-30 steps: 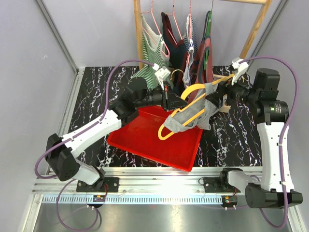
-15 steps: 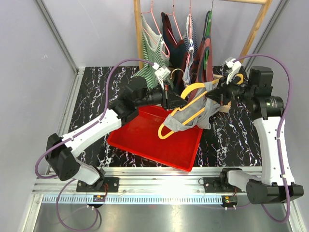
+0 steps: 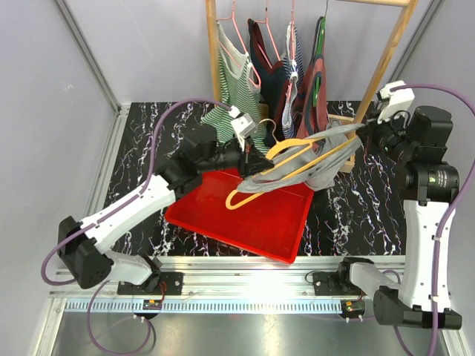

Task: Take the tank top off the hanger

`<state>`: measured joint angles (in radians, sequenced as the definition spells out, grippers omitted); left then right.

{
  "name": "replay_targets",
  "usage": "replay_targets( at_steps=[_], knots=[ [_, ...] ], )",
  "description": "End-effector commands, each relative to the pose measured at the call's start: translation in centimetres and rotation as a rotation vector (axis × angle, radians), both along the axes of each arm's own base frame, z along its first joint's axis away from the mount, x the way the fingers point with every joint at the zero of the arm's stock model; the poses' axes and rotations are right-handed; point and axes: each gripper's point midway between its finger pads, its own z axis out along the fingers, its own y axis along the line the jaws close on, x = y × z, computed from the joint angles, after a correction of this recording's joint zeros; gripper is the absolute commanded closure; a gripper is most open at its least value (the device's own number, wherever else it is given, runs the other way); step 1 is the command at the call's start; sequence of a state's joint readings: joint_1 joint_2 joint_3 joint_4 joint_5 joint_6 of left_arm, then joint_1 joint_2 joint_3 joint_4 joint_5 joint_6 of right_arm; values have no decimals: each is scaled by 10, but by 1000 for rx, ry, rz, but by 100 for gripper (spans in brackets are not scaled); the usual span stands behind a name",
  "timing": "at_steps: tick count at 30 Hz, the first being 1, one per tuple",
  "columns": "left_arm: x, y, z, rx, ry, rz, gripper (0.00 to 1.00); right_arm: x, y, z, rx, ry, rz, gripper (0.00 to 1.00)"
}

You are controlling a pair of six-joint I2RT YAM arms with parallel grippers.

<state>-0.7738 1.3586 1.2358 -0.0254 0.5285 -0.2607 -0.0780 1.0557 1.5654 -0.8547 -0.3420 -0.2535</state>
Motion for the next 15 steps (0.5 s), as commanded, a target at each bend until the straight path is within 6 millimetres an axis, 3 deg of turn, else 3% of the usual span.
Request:
replay_targets(
  at_steps=[1, 6, 10, 11, 14, 15],
  knots=[
    [-11, 18, 21, -1, -183, -34, 100, 21, -48, 17, -21, -80, -227, 100],
    [-29, 26, 24, 1, -259, -109, 100, 36, -80, 5, 18, -62, -306, 100],
    [-36, 32, 27, 6, -310, -132, 100, 36, -115, -2, 73, -48, -362, 100],
    [-37, 34, 28, 1, -317, -129, 100, 37, -118, -7, 90, -33, -356, 100],
    [-35, 34, 36, -33, -338, -112, 100, 34, -100, -20, 121, 0, -211, 100],
    [-32, 32, 44, -71, -340, -98, 100, 32, -91, -33, 132, 28, -155, 100]
  ],
)
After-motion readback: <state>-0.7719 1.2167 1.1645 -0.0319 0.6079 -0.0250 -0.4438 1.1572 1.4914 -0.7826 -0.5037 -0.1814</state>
